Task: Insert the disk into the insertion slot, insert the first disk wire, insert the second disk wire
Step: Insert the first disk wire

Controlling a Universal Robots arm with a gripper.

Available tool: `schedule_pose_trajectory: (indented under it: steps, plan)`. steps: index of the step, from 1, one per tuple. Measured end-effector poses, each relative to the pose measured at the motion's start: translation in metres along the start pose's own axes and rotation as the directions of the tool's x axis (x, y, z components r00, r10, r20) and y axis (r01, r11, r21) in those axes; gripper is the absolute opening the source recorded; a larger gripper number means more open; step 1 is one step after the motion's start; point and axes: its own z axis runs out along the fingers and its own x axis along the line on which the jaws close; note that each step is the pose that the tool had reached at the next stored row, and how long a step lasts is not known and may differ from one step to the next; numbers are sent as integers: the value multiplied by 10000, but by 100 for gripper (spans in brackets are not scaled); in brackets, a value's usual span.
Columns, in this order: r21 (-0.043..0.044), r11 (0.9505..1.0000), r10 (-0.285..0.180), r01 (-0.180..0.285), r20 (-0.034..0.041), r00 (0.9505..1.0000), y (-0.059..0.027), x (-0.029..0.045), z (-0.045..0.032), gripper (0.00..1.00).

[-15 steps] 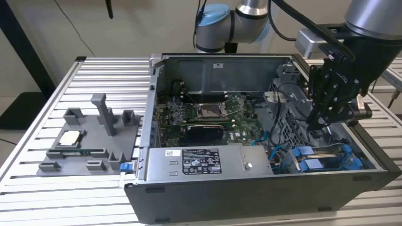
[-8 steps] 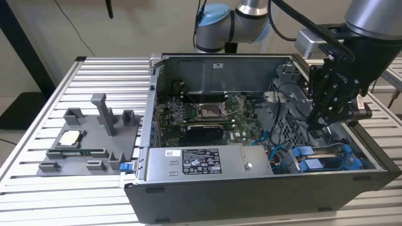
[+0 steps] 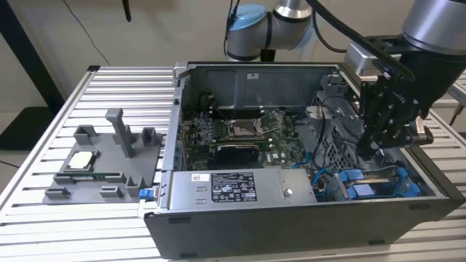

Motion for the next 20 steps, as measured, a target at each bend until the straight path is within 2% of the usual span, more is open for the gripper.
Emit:
schedule_pose_trajectory:
  steps: [5,11,16,20]
  plan:
    - [-32,10000,11,-11,0,10000,-57,52,36,19]
    - [-58,10000,12,-12,-1,10000,-176,122,56,19]
    - [-65,10000,11,-11,-3,10000,-292,159,86,19]
    - [-66,10000,11,-11,-1,10000,-348,169,128,19]
